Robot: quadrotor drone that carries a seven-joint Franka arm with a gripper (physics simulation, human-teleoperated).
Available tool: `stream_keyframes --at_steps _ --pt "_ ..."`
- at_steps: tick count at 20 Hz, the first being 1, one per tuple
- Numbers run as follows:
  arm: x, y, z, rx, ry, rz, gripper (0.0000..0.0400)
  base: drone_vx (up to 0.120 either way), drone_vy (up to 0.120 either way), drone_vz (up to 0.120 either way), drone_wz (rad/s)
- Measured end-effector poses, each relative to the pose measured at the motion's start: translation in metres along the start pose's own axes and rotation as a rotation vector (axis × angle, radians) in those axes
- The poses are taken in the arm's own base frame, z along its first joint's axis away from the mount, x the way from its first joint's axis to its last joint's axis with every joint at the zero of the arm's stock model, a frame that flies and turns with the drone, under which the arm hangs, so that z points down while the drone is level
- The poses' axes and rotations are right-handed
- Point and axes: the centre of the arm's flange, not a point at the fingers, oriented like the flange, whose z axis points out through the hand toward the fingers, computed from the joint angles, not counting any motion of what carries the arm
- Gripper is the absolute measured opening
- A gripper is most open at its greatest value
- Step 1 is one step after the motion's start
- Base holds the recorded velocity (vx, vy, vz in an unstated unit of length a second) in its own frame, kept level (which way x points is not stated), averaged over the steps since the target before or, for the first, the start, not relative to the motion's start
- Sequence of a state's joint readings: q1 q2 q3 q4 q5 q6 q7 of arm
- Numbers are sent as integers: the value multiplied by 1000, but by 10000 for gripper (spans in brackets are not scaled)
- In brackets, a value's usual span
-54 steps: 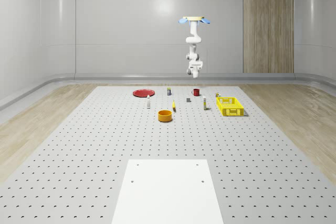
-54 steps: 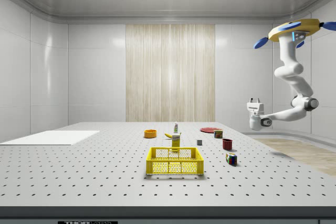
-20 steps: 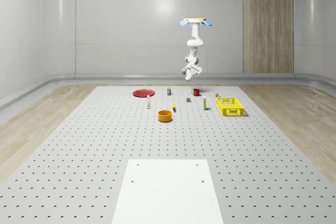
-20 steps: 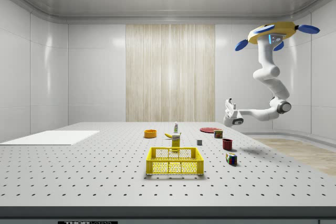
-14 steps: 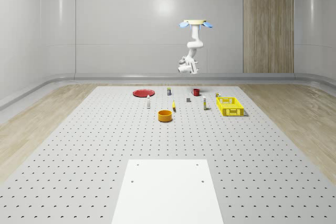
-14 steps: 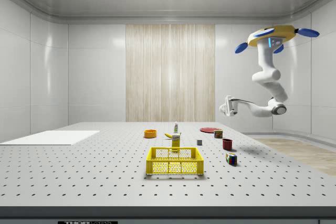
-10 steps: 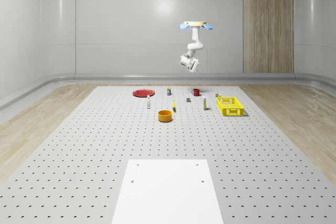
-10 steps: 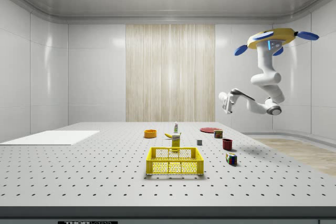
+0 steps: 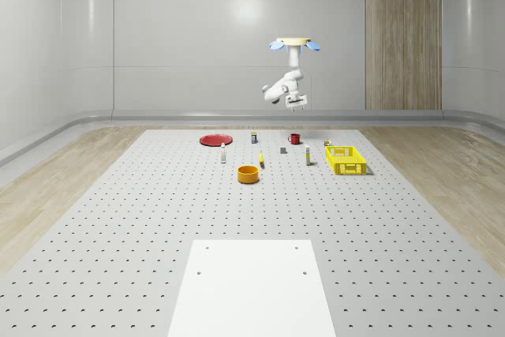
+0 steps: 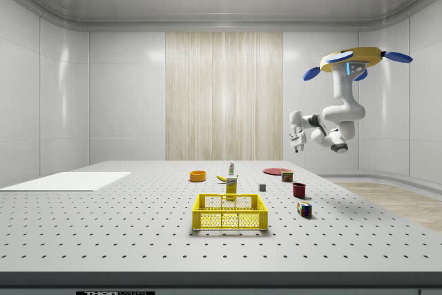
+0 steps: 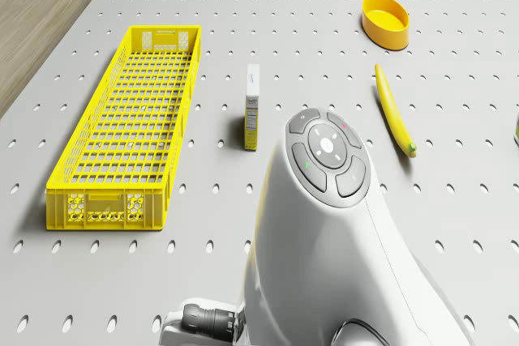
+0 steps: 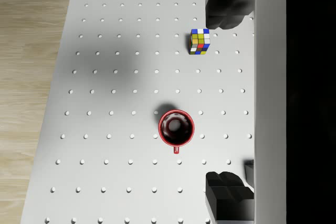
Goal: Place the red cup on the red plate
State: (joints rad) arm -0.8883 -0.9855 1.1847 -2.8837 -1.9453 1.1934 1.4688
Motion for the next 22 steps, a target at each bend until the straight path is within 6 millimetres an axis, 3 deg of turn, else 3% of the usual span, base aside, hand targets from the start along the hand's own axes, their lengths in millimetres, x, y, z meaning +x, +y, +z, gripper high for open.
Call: stream_keyframes --at_steps 18,22 --pt "-11 -11 1 -107 114 -3 400 0 0 -120 0" --pt "-11 -11 1 -109 117 -3 400 0 90 -120 0"
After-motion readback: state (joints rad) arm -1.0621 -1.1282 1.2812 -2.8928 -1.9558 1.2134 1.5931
